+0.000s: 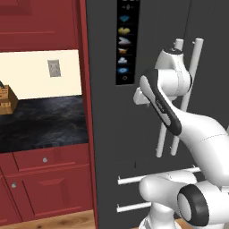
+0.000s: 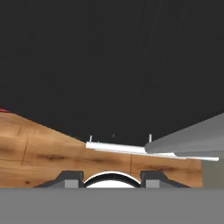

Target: Retrieve the sausage and cheese from the fridge and place them on the cutting board on the counter.

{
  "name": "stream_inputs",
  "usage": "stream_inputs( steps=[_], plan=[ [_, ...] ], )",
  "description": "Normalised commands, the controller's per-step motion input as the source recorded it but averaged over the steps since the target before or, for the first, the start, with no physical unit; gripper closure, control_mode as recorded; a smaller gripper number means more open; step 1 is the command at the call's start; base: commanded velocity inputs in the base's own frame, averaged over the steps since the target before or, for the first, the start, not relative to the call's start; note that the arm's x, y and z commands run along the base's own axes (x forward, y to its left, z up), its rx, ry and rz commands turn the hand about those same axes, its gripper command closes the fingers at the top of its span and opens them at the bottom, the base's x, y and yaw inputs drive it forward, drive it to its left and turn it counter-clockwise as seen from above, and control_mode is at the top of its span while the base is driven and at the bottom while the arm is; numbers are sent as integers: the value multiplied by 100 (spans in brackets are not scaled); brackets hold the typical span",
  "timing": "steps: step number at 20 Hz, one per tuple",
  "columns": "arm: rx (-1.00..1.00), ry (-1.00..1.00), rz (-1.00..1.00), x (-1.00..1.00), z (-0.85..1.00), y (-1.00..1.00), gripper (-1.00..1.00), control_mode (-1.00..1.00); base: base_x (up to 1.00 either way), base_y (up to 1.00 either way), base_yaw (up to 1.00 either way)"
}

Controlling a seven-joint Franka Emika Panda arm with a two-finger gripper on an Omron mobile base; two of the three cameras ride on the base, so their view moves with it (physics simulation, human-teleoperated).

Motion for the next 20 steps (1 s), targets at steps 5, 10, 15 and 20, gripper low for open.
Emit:
stream_inputs(
  steps=[5,10,15,20],
  plan=[
    [0,0,0,0,0,0,-100,100,-24,-7,0],
    [0,0,0,0,0,0,-100,100,-48,-28,0],
    [0,0,0,0,0,0,-100,100,-42,-49,-3],
    [0,0,0,0,0,0,-100,100,-23,-48,-4]
  ],
)
